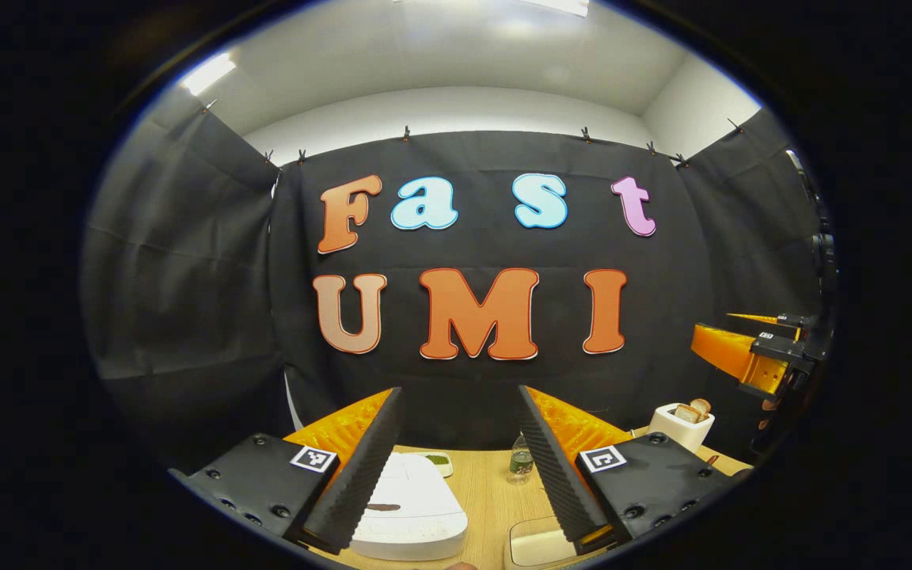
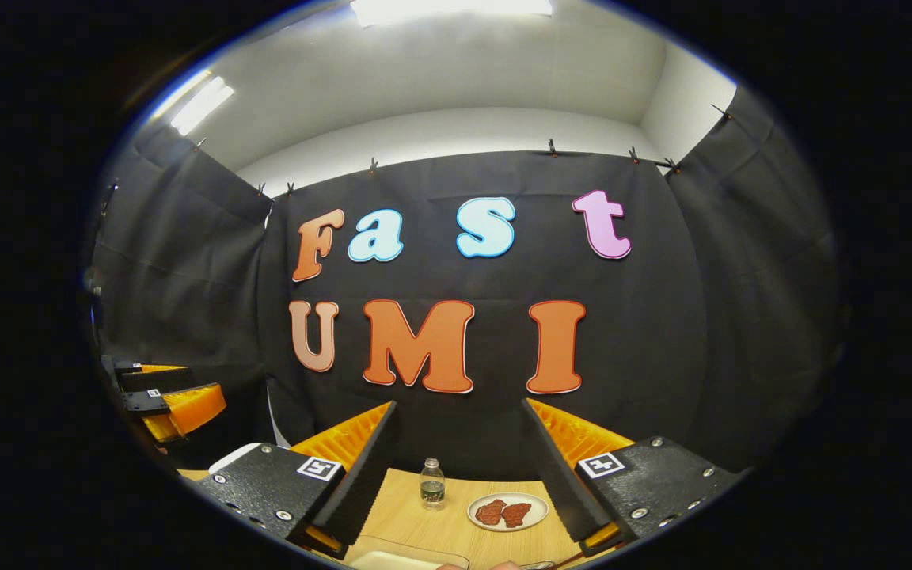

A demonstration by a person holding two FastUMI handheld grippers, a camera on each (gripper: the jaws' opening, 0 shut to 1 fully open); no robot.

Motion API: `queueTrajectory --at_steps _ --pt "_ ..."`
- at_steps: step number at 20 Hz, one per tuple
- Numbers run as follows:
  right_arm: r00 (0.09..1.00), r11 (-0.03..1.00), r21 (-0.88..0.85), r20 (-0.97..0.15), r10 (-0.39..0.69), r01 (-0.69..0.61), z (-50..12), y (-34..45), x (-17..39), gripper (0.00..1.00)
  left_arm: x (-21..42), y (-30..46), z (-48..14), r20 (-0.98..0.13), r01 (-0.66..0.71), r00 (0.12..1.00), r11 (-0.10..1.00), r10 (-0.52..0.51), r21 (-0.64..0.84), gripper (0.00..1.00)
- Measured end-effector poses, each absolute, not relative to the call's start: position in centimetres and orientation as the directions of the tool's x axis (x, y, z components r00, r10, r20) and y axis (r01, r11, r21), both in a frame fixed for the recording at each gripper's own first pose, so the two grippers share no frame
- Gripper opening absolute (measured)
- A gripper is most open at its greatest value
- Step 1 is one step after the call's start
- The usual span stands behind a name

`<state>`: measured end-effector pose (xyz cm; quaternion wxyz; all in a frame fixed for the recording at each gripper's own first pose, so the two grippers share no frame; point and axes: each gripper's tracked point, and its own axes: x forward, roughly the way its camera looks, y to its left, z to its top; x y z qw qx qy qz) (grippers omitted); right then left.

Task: Close the left gripper, press the button to open the rice cooker; take a wooden spoon from the chopstick holder with the right hand, scoop a spoonful of rice and pour it into the rice cooker, then put the wooden spoon back into the chopstick holder.

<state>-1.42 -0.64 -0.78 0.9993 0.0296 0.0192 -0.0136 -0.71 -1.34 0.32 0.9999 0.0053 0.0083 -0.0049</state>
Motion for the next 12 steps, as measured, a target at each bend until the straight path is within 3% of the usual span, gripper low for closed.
queueTrajectory --at_steps 12 --pt "0.999 0.999 0.043 -0.046 0.0 0.002 -2.0 -1.9 -1.0 0.93 -0.8 -0.6 -1.3 -0.077 -0.055 0.996 0.998 0.055 -0.01 0.96"
